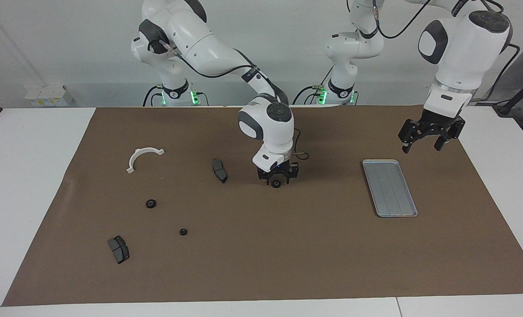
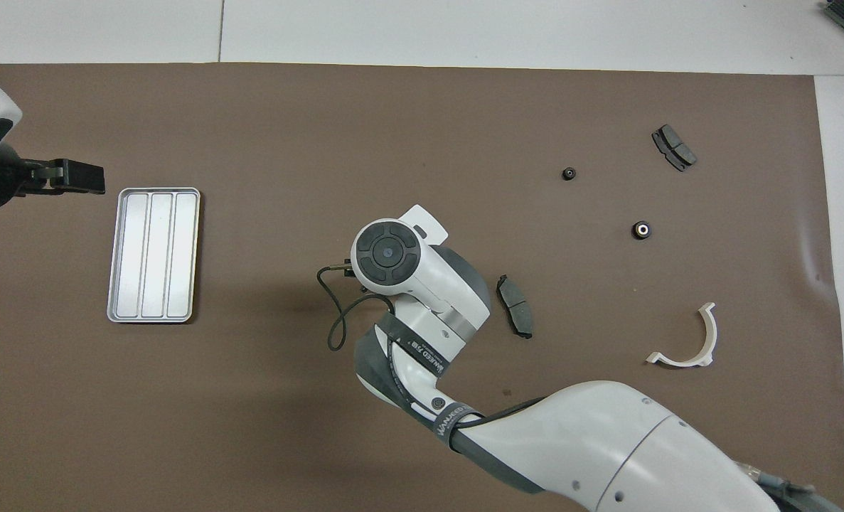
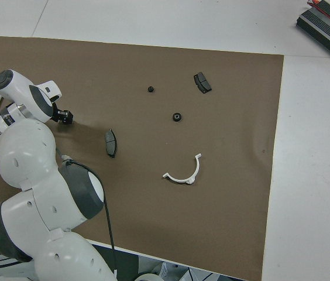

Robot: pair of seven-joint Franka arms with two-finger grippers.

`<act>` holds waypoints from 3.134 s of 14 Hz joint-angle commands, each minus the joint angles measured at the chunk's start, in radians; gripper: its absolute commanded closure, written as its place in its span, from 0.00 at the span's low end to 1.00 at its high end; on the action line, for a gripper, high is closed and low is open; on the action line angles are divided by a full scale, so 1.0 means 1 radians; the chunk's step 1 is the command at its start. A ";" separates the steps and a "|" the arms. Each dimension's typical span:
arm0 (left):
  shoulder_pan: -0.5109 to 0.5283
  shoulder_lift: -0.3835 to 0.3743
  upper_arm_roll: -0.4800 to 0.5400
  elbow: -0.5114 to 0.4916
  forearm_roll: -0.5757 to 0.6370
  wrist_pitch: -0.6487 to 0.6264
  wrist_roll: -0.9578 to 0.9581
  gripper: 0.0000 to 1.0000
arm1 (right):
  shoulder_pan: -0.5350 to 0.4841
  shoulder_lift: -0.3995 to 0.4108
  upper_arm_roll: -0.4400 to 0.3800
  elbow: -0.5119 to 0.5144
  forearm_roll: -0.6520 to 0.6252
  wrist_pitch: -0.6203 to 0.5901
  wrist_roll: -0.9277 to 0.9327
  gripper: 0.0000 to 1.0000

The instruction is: Place bearing gear from tray to pile

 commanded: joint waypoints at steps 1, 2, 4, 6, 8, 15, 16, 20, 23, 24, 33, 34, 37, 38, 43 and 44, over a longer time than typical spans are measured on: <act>-0.008 -0.021 0.002 -0.008 0.002 -0.027 -0.012 0.00 | 0.000 -0.002 0.000 -0.010 -0.036 0.010 0.041 0.60; -0.009 -0.021 0.000 -0.008 0.000 -0.027 -0.012 0.00 | 0.001 -0.004 0.000 -0.010 -0.038 0.008 0.044 0.64; -0.009 -0.021 0.000 -0.008 0.002 -0.027 -0.012 0.00 | 0.000 -0.004 0.000 -0.009 -0.047 0.005 0.044 0.81; -0.009 -0.021 0.000 -0.008 0.002 -0.027 -0.012 0.00 | -0.003 -0.005 -0.005 -0.003 -0.055 0.003 0.057 0.98; -0.009 -0.021 -0.001 -0.008 0.000 -0.028 -0.012 0.00 | -0.026 -0.024 -0.005 -0.006 -0.073 0.003 0.057 1.00; -0.017 -0.024 -0.012 -0.008 0.000 -0.053 -0.010 0.00 | -0.261 -0.284 0.004 -0.282 -0.060 0.052 -0.078 1.00; -0.017 -0.024 -0.012 -0.008 0.000 -0.054 -0.010 0.00 | -0.293 -0.318 0.006 -0.328 -0.058 0.078 -0.113 1.00; -0.018 -0.026 -0.015 -0.008 0.000 -0.074 -0.010 0.00 | -0.431 -0.412 0.007 -0.469 0.098 0.103 -0.396 1.00; -0.017 -0.024 -0.013 -0.005 0.000 -0.079 -0.009 0.00 | -0.497 -0.449 0.006 -0.565 0.157 0.155 -0.547 1.00; -0.018 -0.025 -0.013 -0.007 0.000 -0.083 -0.010 0.00 | -0.531 -0.455 0.007 -0.596 0.160 0.180 -0.598 1.00; -0.009 -0.024 -0.010 -0.004 0.000 -0.091 -0.006 0.00 | -0.579 -0.439 0.003 -0.580 0.195 0.187 -0.686 0.00; -0.008 -0.025 -0.010 -0.004 0.000 -0.092 -0.007 0.00 | -0.579 -0.435 0.003 -0.557 0.197 0.180 -0.684 0.00; -0.003 -0.024 -0.003 -0.004 0.000 -0.086 -0.006 0.00 | -0.580 -0.439 0.000 -0.474 0.197 0.143 -0.669 0.00; -0.003 -0.024 -0.003 -0.004 0.000 -0.083 -0.006 0.00 | -0.582 -0.439 -0.002 -0.436 0.197 0.100 -0.658 0.00; -0.008 -0.024 -0.004 -0.001 0.000 -0.076 -0.010 0.00 | -0.605 -0.465 -0.004 -0.210 0.195 -0.146 -0.624 0.00; -0.012 -0.024 -0.006 -0.001 -0.001 -0.080 -0.010 0.00 | -0.608 -0.484 -0.004 -0.187 0.195 -0.180 -0.626 0.00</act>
